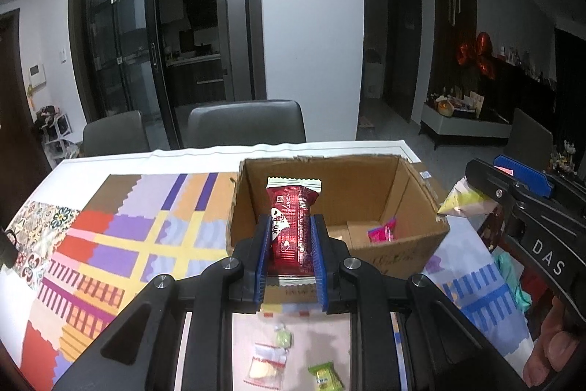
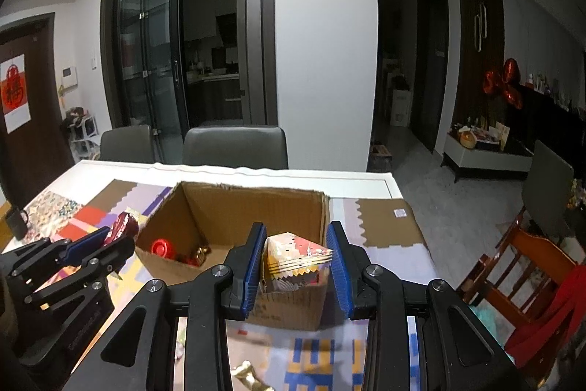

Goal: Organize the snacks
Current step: 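Lift and carry the red bar and Denma cake over the box with both grippers, then open both grippers to drop the red bar and Denma cake into the box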

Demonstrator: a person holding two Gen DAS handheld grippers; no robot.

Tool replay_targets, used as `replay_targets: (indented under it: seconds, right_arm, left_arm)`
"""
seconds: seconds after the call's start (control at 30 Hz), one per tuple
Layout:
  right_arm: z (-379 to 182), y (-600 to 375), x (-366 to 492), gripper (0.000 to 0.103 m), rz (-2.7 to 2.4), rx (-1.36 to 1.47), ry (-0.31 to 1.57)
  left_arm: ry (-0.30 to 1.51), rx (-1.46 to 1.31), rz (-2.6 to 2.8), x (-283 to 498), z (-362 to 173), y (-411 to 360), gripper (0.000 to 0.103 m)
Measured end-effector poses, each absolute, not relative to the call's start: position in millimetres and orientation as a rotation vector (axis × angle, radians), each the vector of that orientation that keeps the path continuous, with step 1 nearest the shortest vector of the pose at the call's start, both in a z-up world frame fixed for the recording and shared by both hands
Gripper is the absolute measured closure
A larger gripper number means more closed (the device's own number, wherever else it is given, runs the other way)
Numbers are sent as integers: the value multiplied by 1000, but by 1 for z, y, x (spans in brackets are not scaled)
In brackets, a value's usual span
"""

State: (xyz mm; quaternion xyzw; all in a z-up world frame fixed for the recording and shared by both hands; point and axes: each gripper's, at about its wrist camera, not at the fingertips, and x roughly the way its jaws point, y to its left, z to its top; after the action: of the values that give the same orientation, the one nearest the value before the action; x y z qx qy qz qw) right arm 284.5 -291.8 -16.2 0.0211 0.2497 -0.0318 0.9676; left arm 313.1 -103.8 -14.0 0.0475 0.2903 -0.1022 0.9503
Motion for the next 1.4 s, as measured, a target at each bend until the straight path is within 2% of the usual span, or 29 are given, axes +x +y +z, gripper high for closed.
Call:
replay_targets:
  seconds: [0.5, 1.1, 1.2, 1.23, 1.27, 1.33, 1.4]
  right_arm:
    - [-14, -291, 325, 68, -48, 45, 488]
    - [-34, -292, 371, 67, -19, 48, 551]
    - [-37, -293, 378, 62, -25, 51, 568]
    - [-38, -293, 380, 56, -29, 51, 571]
    - [-39, -294, 380, 48, -34, 49, 571]
    - [-41, -296, 380, 41, -48, 47, 573]
    - [-40, -297, 379, 40, -59, 52, 571]
  left_arm:
    - [589, 109, -207, 352, -12, -111, 81]
    - [624, 132, -208, 390, -29, -125, 80]
    - [623, 131, -194, 390, -29, -124, 66]
    - [622, 129, -188, 390, -28, -124, 59]
    - [620, 124, -185, 390, -27, -122, 58]
    - [621, 120, -179, 390, -27, -120, 58]
    - [618, 117, -179, 389, -26, -118, 57]
